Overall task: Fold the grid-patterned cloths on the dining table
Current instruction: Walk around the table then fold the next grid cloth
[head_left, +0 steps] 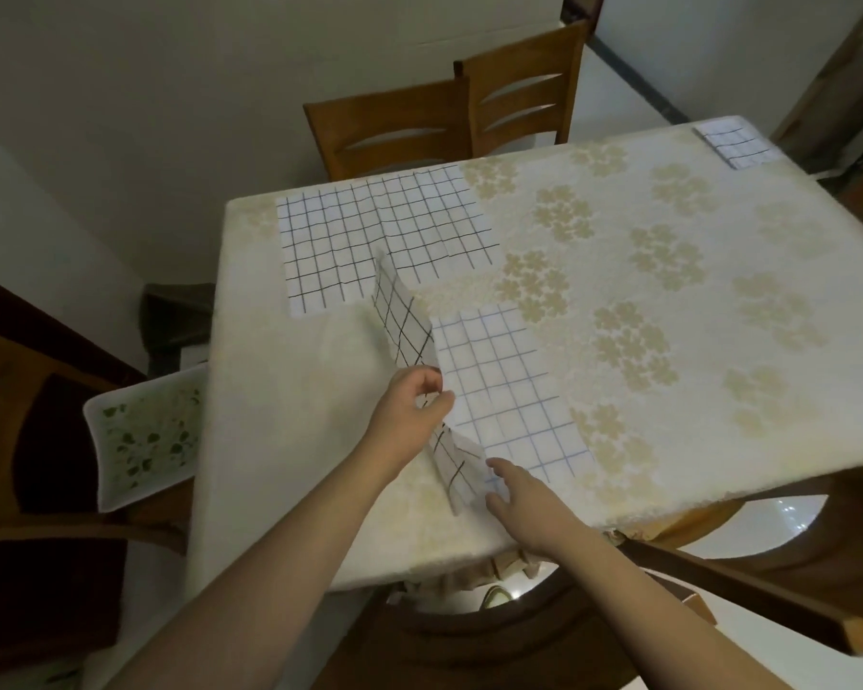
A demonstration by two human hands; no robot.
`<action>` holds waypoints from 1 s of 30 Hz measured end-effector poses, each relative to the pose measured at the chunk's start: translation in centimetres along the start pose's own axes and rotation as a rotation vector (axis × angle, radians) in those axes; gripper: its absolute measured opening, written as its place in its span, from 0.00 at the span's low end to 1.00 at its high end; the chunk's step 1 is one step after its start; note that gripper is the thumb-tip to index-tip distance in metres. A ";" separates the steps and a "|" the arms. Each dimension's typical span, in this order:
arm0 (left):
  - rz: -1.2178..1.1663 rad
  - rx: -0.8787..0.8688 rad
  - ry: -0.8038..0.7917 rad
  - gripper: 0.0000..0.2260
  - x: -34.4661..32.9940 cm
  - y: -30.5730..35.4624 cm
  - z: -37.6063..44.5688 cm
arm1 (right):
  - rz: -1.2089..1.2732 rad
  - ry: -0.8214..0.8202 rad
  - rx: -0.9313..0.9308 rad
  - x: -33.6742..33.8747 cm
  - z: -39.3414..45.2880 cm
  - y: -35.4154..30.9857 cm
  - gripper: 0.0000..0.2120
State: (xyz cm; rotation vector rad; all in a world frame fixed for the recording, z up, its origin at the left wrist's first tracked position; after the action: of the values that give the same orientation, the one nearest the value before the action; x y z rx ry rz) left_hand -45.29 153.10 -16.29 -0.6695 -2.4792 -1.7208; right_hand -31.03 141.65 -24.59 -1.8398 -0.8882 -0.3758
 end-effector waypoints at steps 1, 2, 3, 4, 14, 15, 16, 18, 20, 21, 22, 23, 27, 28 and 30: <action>0.016 -0.008 -0.007 0.06 -1.4 0.3 0.5 | 0.006 0.014 -0.009 0.7 -0.3 0.9 0.27; 0.040 -0.009 -0.010 0.05 -2.9 0.4 1.1 | 0.012 0.029 -0.019 1.3 -0.6 1.7 0.27; 0.064 -0.010 -0.016 0.04 -4.3 0.6 1.6 | 0.022 0.041 -0.033 1.9 -0.9 2.6 0.27; 0.090 -0.012 -0.027 0.03 -5.7 0.8 2.2 | 0.034 0.054 -0.047 2.4 -1.2 3.4 0.26; 0.178 0.096 -0.252 0.04 -15.9 -1.1 5.3 | 0.094 0.176 -0.127 5.6 -2.1 9.2 0.24; 0.140 0.127 -0.309 0.07 -16.3 -1.4 5.1 | 0.078 0.191 -0.131 5.9 -2.1 9.5 0.24; 0.102 0.151 -0.349 0.08 -16.4 -1.8 4.8 | 0.054 0.212 -0.130 6.2 -2.0 9.9 0.23; 0.043 0.165 -0.347 0.09 -15.6 -3.0 4.5 | 0.021 0.259 -0.131 6.8 -1.8 10.4 0.22; 0.020 0.168 -0.252 0.08 -13.8 -4.7 4.7 | 0.029 0.289 -0.135 7.2 -1.3 10.8 0.22; 0.012 0.178 -0.172 0.07 -12.6 -5.7 4.8 | 0.040 0.294 -0.132 7.3 -0.8 10.9 0.22; 0.007 0.186 -0.075 0.06 -11.2 -6.7 5.0 | 0.055 0.296 -0.127 7.4 -0.3 10.9 0.23; 0.016 0.188 0.036 0.06 -9.6 -7.7 5.2 | 0.075 0.298 -0.125 7.5 0.3 10.9 0.23; 0.123 0.248 0.388 0.10 -3.9 -10.7 6.1 | 0.113 0.321 -0.104 8.4 3.2 10.5 0.25; 0.163 0.284 0.419 0.11 -3.1 -11.4 6.5 | 0.086 0.324 -0.085 8.7 4.1 10.3 0.25; 0.226 0.338 0.438 0.11 -2.2 -12.4 7.2 | -0.020 0.309 -0.032 8.9 6.0 9.8 0.25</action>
State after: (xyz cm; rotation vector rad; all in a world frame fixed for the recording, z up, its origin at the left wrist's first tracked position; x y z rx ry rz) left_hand -46.52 155.32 -30.55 -0.4581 -2.2069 -1.1773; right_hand -18.73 148.49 -28.19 -1.7426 -0.6905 -0.6703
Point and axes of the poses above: each hand's wrist, its own z-axis towards the middle knuckle, its own x-axis out of the back of the hand, y = z × x, the point moved 7 cm from there along z, towards the middle knuckle, and after that the axes turned 9 degrees about x, right-handed, at the moved point
